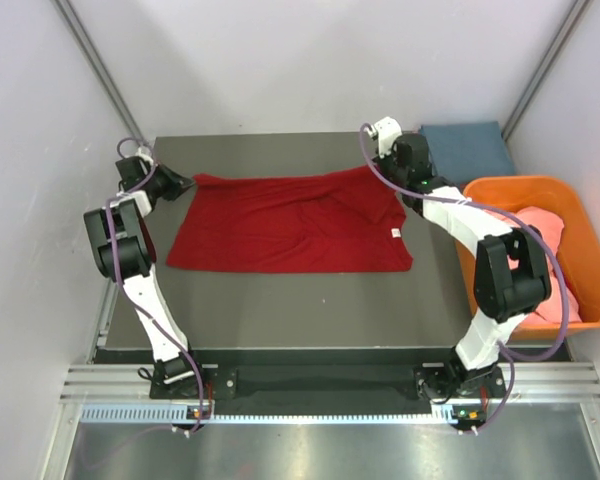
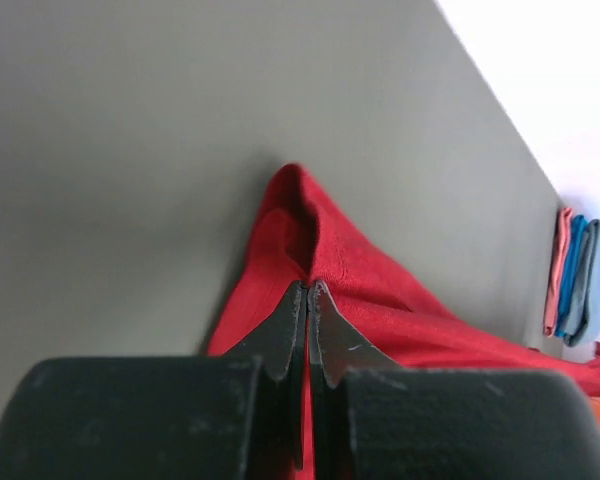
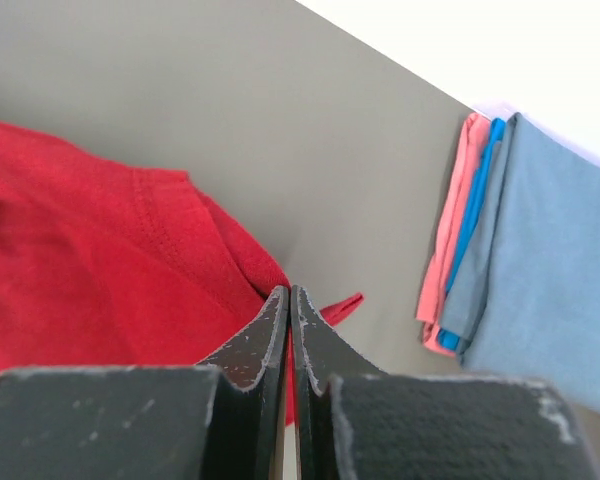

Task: Fold and stack the t-shirts
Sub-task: Fold the tshirt

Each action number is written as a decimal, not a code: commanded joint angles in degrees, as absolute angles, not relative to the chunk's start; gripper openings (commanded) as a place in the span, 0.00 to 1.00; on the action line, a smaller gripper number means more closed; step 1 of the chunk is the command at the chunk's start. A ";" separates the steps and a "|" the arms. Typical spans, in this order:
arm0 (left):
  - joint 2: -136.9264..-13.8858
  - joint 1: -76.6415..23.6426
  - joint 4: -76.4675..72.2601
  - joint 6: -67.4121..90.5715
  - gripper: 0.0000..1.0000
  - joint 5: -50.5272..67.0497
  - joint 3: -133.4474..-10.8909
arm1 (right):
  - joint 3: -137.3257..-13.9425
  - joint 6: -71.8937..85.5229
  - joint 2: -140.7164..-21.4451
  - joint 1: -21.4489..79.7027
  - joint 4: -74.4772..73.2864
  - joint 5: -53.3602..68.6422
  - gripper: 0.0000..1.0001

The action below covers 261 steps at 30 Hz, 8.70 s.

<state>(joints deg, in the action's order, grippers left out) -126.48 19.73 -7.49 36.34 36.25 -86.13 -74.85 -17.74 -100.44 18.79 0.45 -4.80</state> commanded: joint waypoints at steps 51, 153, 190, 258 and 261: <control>-114.87 23.12 19.51 23.99 0.00 22.77 -79.98 | -49.66 -11.25 -83.06 33.49 0.53 -15.12 0.00; -133.15 17.75 22.24 26.01 0.00 17.76 -105.03 | -92.89 15.82 -123.22 16.88 -17.49 -9.67 0.10; -115.77 13.73 29.27 27.34 0.36 19.77 -96.28 | -88.89 11.35 -109.00 15.11 -19.26 10.16 0.34; -110.81 -29.17 0.80 42.09 0.38 16.96 -75.84 | -58.51 23.30 -89.72 22.94 -6.59 1.67 0.11; -114.24 -30.58 0.44 43.06 0.38 16.17 -78.92 | -62.66 22.15 -94.47 22.94 -6.33 0.89 0.01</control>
